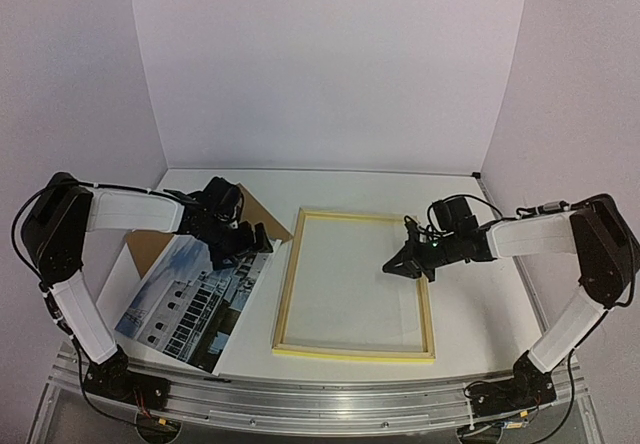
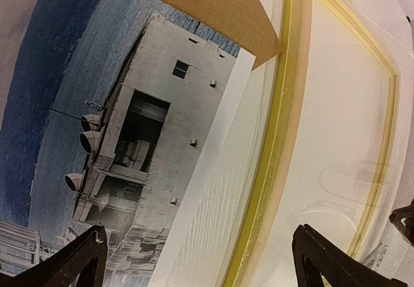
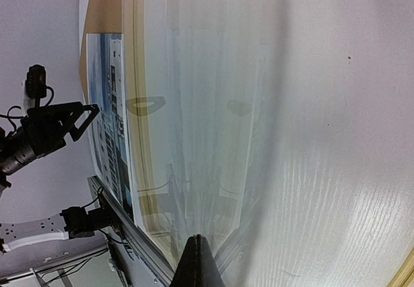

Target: Put the photo into the frame

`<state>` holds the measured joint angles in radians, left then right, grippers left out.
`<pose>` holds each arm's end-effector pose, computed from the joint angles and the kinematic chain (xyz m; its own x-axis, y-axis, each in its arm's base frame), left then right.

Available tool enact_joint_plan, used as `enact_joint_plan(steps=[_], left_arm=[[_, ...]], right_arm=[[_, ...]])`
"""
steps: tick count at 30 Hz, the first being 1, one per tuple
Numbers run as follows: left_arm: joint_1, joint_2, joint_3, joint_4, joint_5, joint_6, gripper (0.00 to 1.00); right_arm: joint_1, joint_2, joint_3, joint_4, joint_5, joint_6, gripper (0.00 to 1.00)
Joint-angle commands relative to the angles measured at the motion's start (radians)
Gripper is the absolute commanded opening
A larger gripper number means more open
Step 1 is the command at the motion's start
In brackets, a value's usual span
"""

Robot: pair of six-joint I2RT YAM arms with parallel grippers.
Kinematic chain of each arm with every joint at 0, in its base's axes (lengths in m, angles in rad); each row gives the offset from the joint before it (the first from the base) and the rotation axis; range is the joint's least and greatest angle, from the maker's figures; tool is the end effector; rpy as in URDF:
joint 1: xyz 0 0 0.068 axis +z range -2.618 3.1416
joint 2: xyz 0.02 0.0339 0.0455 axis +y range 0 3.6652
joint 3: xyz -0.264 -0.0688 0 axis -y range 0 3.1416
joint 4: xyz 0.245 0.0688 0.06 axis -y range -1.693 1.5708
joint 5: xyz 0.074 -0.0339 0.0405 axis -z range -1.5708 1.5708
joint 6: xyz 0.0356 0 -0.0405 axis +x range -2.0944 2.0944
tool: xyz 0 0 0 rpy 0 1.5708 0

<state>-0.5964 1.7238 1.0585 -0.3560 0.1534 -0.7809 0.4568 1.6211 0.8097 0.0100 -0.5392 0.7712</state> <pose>0.2841 -0.1994 0.1773 -0.9384 -0.2038 -0.2792 -0.0555 0.8861 -0.4602 0.2775 0.1568 0.1657 -0.9495 0.1998 -0.2418 -0.0520 0.6601 0.7494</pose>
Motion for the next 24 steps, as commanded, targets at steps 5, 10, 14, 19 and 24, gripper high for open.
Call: enact_joint_plan(steps=[5,10,14,19,24], left_arm=[[0.001,0.052,0.069,0.04,0.052,0.015,1.0],[-0.013,0.075,0.086,0.055,0.067,0.004,1.0],[-0.04,0.104,0.108,0.066,0.08,-0.004,1.0],[-0.071,0.149,0.135,0.076,0.09,-0.02,1.0],[-0.088,0.164,0.147,0.069,0.083,-0.027,1.0]], right_arm=[[-0.049,0.016,-0.008,-0.003,-0.024,-0.032,0.0],[-0.061,0.023,-0.028,-0.003,-0.058,-0.046,0.0],[-0.062,0.028,-0.044,-0.002,-0.084,-0.052,0.0],[-0.062,0.032,-0.051,-0.002,-0.083,-0.073,0.0],[-0.067,0.039,-0.044,-0.004,-0.08,-0.086,0.0]])
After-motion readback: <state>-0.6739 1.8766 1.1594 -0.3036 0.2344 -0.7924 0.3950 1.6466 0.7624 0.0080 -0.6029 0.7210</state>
